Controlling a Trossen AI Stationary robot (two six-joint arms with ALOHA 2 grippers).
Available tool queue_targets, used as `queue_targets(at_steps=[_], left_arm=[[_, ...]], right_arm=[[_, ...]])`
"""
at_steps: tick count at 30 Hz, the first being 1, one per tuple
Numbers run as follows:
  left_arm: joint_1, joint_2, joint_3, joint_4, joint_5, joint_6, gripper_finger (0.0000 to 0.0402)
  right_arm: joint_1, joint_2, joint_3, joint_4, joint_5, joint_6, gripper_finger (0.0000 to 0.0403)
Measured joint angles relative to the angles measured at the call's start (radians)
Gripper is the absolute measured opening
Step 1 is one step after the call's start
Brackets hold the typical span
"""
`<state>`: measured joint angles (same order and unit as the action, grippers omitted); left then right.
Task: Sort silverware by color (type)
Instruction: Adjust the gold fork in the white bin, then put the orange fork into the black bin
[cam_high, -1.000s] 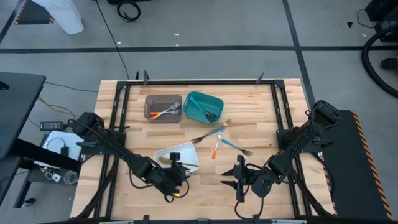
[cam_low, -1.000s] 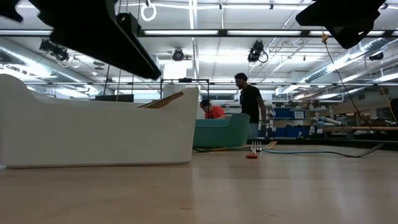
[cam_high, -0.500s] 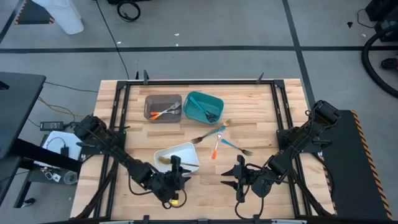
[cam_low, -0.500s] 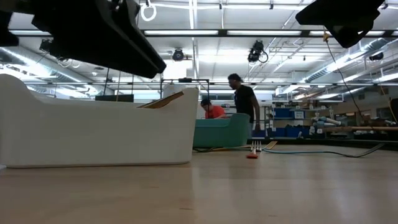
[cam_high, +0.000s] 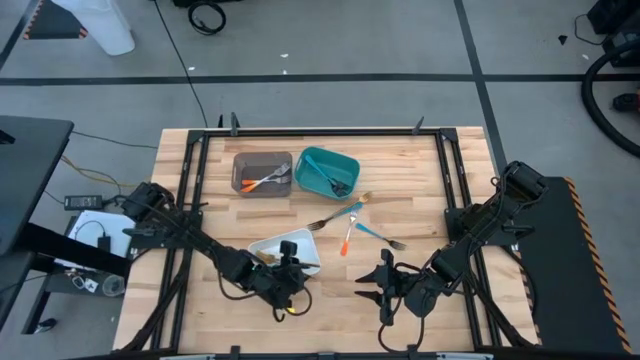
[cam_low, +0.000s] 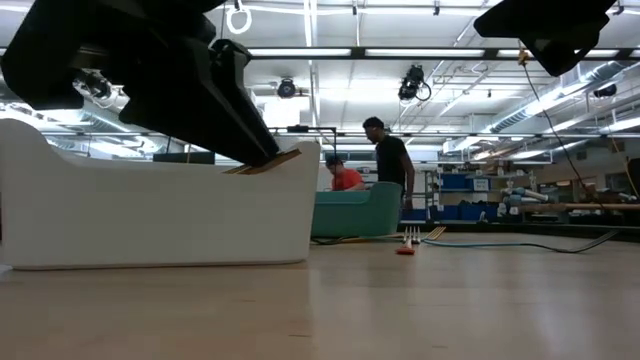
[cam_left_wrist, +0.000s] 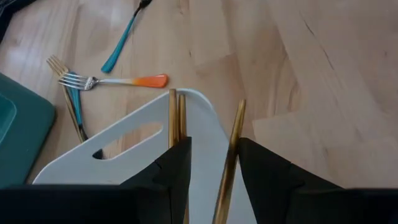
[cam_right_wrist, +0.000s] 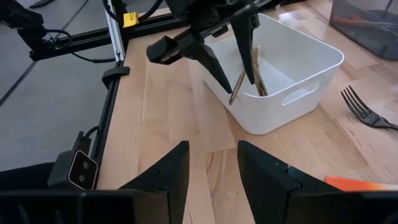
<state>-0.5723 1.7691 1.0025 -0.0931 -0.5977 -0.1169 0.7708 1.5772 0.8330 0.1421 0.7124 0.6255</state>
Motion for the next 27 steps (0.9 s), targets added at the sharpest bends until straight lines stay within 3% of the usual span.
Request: queue_targets(at_steps=[4, 11, 14, 18, 23, 27], left_arm=[[0.004, 0.000, 0.000, -0.003, -0.017, 0.035, 0.0142], [-0.036, -0.001, 0.000, -0.001, -0.204, 0.138, 0.0142], [-0.044, -0.002, 0.000, 0.002, -0.226, 0.142, 0.0142], [-0.054, -0.002, 0.000, 0.052, -0.216, 0.140, 0.0142], [-0.050, -0.002, 0.000, 0.130, -0.073, 0.131, 0.0142], [-0.041, -0.002, 0.000, 0.174, -0.057, 0.137, 0.0142]], right_arm=[[0.000, 0.000, 0.000, 0.000, 0.000, -0.001, 0.0146], [0.000, 0.000, 0.000, 0.000, 0.000, -0.008, 0.0146], [0.000, 0.000, 0.000, 0.000, 0.000, -0.008, 0.0146], [0.000, 0.000, 0.000, 0.000, 0.000, -0.009, 0.0146], [0.000, 0.000, 0.000, 0.000, 0.000, -0.020, 0.0146], [0.000, 0.000, 0.000, 0.001, 0.000, -0.024, 0.0146]])
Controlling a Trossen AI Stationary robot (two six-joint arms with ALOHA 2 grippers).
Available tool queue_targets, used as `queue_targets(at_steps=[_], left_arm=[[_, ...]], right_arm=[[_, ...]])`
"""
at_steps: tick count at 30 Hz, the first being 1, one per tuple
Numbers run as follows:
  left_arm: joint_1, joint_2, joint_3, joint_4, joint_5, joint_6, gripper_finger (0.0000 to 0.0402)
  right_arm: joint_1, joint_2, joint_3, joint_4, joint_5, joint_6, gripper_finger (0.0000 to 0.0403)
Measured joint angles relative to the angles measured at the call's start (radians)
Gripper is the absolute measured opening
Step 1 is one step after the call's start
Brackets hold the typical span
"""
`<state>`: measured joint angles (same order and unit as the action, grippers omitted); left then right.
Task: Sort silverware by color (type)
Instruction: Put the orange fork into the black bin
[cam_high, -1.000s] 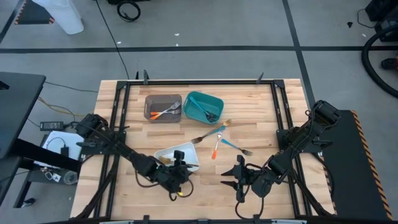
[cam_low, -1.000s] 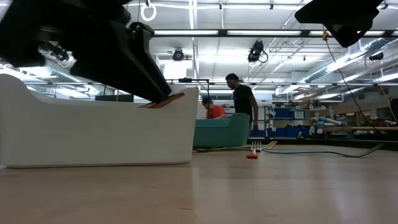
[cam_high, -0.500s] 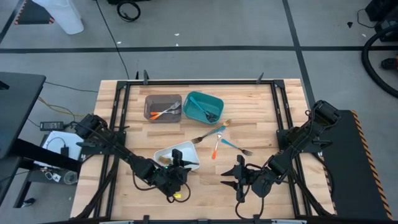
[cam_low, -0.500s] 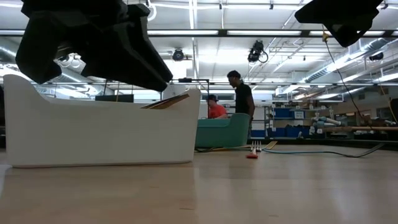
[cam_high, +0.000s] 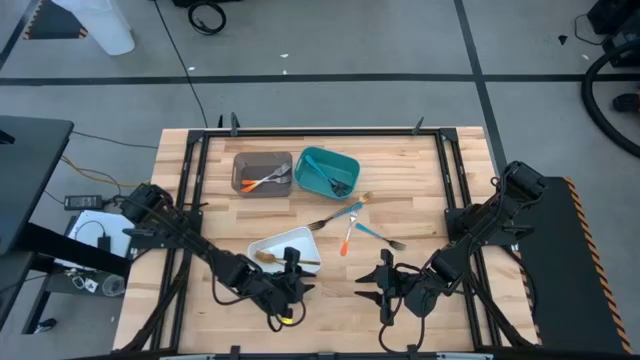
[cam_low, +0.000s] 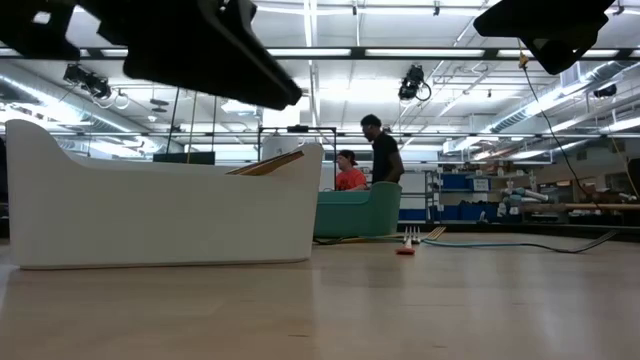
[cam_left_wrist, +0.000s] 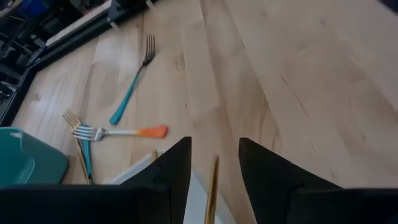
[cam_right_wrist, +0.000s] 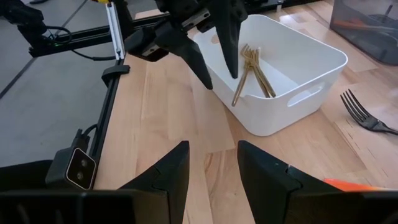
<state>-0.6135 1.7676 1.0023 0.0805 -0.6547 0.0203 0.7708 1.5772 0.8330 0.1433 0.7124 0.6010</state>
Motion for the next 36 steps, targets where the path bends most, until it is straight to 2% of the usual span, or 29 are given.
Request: queue_targets(at_steps=[4, 11, 18, 27, 32, 36], left_arm=[[0.025, 0.000, 0.011, 0.040, 0.056, -0.001, 0.0142], [0.044, 0.000, 0.118, -0.127, 0.063, -0.013, 0.0142], [0.051, 0.006, 0.144, -0.152, 0.077, -0.016, 0.0142], [-0.018, 0.073, 0.143, -0.175, 0.079, 0.055, 0.0142], [-0.059, 0.035, 0.157, -0.282, -0.021, -0.037, 0.0142], [-0.059, 0.007, 0.225, -0.453, -0.017, -0.174, 0.0142]], right_arm=[[0.000, 0.000, 0.000, 0.006, 0.000, -0.001, 0.0146], [0.000, 0.000, 0.000, 0.007, 0.000, 0.004, 0.0146], [0.000, 0.000, 0.000, 0.006, 0.000, 0.004, 0.0146], [0.000, 0.000, 0.000, 0.005, 0.000, 0.002, 0.0146], [0.000, 0.000, 0.000, 0.000, 0.000, -0.002, 0.0146], [0.000, 0.000, -0.004, -0.001, 0.000, -0.005, 0.0146]])
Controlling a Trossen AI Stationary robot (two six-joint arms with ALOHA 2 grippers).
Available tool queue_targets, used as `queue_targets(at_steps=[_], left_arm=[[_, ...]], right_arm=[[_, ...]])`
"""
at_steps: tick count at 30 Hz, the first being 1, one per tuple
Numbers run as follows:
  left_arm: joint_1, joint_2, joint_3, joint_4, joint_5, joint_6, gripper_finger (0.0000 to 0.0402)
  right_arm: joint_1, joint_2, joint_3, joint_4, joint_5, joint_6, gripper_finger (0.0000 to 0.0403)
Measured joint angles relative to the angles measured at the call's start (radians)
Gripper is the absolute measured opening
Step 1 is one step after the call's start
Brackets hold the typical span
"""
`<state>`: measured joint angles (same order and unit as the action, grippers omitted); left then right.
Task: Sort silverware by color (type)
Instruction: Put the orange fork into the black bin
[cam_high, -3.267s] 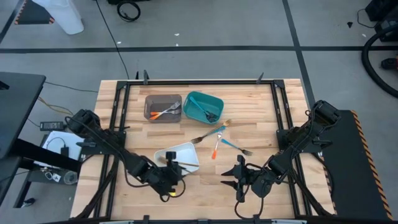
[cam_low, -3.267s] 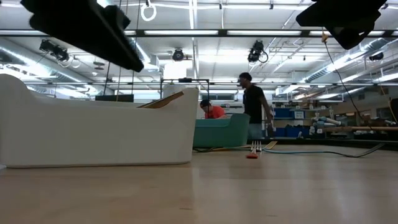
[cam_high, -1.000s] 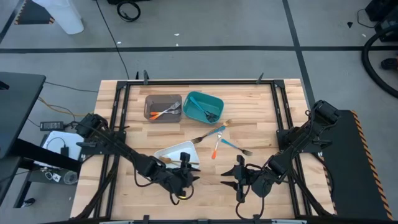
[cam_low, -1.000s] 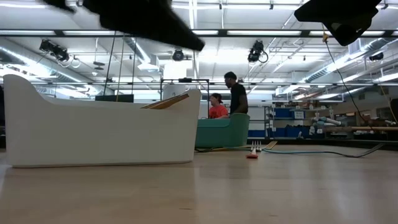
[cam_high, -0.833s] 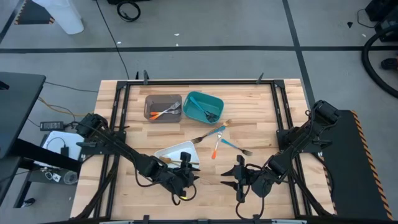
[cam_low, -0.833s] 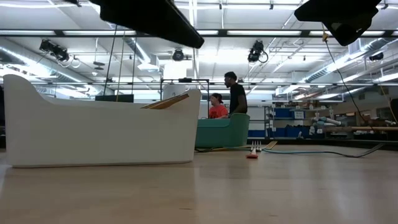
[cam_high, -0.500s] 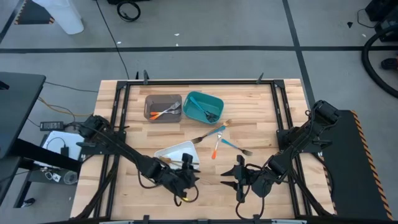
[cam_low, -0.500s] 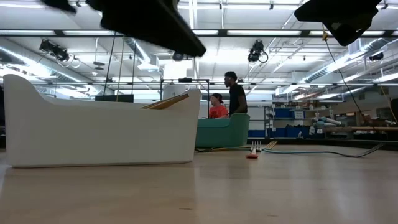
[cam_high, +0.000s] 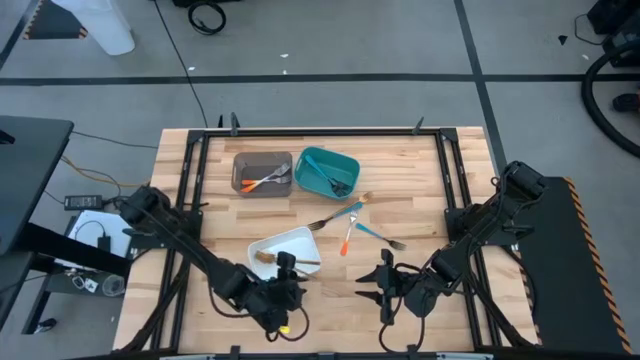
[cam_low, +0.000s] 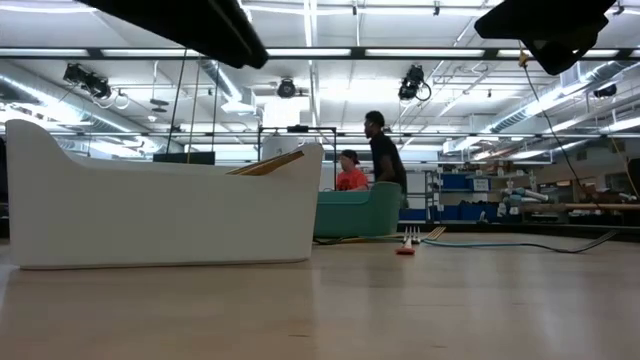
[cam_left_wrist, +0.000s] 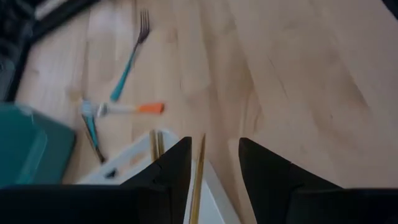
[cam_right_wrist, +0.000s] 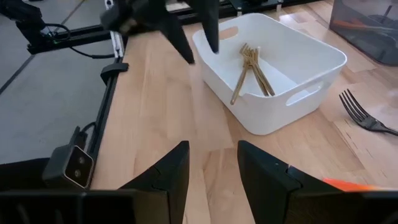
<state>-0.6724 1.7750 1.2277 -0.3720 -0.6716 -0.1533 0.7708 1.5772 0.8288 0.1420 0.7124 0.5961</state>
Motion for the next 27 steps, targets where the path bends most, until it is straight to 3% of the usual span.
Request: queue_targets(at_steps=[5, 8, 16, 22, 27], left_arm=[[0.019, -0.003, 0.070, -0.170, 0.116, -0.129, 0.0142], [0.033, -0.003, 0.070, -0.208, 0.156, -0.125, 0.0142], [0.036, -0.003, 0.059, -0.343, -0.030, -0.032, 0.0142], [0.037, -0.016, -0.025, -0.343, -0.090, -0.033, 0.0142], [0.034, -0.084, -0.059, -0.334, -0.091, -0.045, 0.0142]], right_arm=[[0.000, 0.000, -0.038, -0.004, 0.020, 0.009, 0.0146], [0.000, 0.000, -0.067, -0.002, 0.046, 0.013, 0.0146], [0.011, 0.000, -0.105, -0.016, 0.107, 0.007, 0.0146], [0.008, 0.000, -0.105, -0.017, 0.159, -0.069, 0.0146], [-0.040, 0.000, -0.105, -0.020, 0.141, -0.102, 0.0146]])
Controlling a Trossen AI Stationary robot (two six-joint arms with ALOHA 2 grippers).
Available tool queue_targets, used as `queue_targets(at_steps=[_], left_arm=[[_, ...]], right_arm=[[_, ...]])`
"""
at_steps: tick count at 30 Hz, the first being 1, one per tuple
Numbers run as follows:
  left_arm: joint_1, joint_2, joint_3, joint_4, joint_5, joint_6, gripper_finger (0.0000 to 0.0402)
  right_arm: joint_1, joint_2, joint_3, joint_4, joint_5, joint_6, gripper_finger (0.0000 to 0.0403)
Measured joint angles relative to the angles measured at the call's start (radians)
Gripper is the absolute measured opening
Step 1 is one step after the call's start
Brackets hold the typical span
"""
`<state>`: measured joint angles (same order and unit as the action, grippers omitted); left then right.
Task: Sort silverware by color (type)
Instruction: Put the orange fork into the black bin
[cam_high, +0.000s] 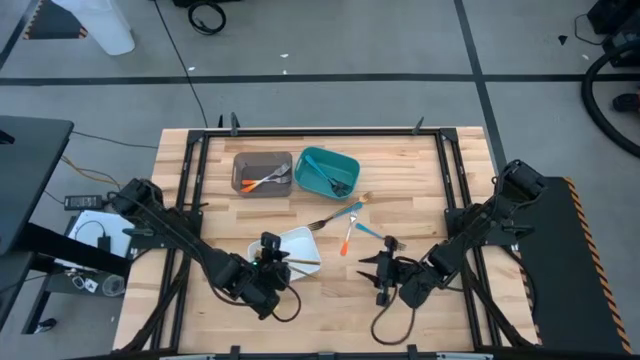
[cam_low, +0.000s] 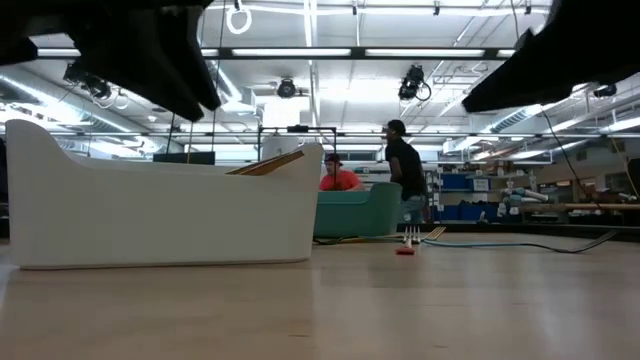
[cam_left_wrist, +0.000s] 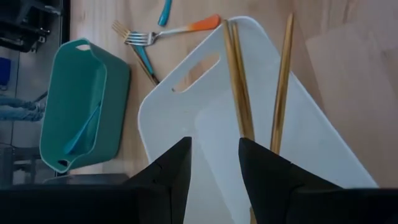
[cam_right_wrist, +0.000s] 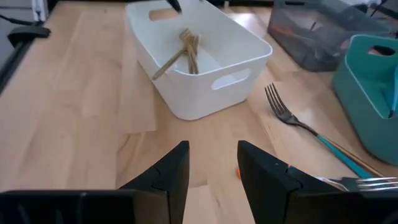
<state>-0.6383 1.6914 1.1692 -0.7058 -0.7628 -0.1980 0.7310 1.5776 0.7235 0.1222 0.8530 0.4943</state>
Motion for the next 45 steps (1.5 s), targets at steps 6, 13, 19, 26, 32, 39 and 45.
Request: queue_targets(at_steps=[6, 13, 19, 26, 32, 39, 45], left_arm=[[-0.003, -0.122, -0.087, 0.037, 0.028, 0.000, 0.0142], [0.031, -0.237, -0.242, 0.373, 0.137, 0.053, 0.0142], [0.066, -0.268, -0.275, 0.496, 0.148, 0.135, 0.0142], [0.070, -0.264, -0.276, 0.520, 0.187, 0.179, 0.0142], [0.033, -0.290, -0.337, 0.560, 0.197, 0.207, 0.0142], [0.027, -0.364, -0.467, 0.714, 0.197, 0.155, 0.0142], [0.024, -0.403, -0.491, 0.708, 0.190, 0.100, 0.0142]], right_arm=[[-0.112, 0.000, 0.000, 0.007, -0.162, -0.027, 0.0144], [-0.223, 0.000, 0.000, 0.034, -0.278, -0.045, 0.0128], [-0.274, 0.000, 0.000, 0.036, -0.277, -0.033, 0.0121], [-0.335, 0.000, 0.064, -0.168, -0.356, 0.090, 0.0121], [-0.349, 0.000, 0.161, -0.367, -0.353, 0.117, 0.0121], [-0.375, -0.001, 0.194, -0.494, -0.431, 0.165, 0.0121], [-0.395, -0.001, 0.195, -0.579, -0.466, 0.182, 0.0121]])
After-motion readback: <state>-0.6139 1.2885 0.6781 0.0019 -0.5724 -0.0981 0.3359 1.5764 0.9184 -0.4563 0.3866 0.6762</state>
